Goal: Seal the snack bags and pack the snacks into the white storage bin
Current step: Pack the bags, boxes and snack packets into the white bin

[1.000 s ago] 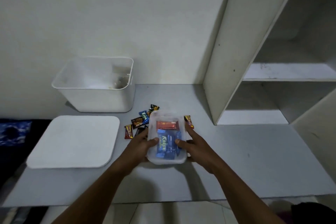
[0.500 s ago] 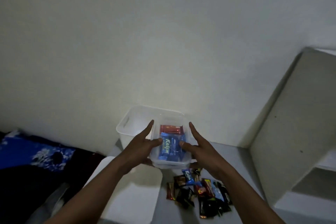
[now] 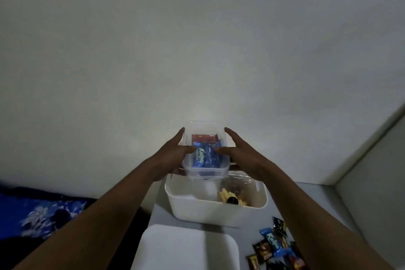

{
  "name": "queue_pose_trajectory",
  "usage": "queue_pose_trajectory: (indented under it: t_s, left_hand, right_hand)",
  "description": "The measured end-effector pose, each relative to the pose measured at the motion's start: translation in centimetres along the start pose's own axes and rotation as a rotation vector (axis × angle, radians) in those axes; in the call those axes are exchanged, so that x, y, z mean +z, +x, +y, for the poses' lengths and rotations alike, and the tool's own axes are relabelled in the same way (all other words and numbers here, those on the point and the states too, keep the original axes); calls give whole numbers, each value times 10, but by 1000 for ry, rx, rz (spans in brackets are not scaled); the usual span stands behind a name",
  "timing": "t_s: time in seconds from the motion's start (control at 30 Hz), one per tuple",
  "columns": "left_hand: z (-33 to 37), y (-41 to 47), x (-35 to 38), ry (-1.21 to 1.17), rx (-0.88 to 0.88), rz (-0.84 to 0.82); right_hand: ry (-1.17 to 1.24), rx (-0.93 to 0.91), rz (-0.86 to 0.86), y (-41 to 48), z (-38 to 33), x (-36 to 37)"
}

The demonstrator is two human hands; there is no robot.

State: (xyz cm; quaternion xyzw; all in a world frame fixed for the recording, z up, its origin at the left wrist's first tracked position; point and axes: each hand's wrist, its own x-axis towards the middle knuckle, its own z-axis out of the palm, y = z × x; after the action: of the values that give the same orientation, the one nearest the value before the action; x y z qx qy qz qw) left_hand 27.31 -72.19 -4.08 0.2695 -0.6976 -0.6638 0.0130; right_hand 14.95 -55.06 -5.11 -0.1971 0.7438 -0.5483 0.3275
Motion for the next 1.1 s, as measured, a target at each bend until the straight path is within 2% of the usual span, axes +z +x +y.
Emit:
queue_pose_trajectory:
  t_s: [0.27,0.6,0.87,1.1]
  left_hand:
    - [-34,63,8,21,-111,-12]
    - [-57,83,9,67,-89,1]
    - [-76,91,18,70,-121,12]
    - [-88,99,26,119,-166,17]
  right_hand:
    - [-48,174,44,50,40,5]
    - [-36,269,-20,74,63,14]
    - [-38,318,-11,79,82,23]
    - [-120,291,-16,87,96,26]
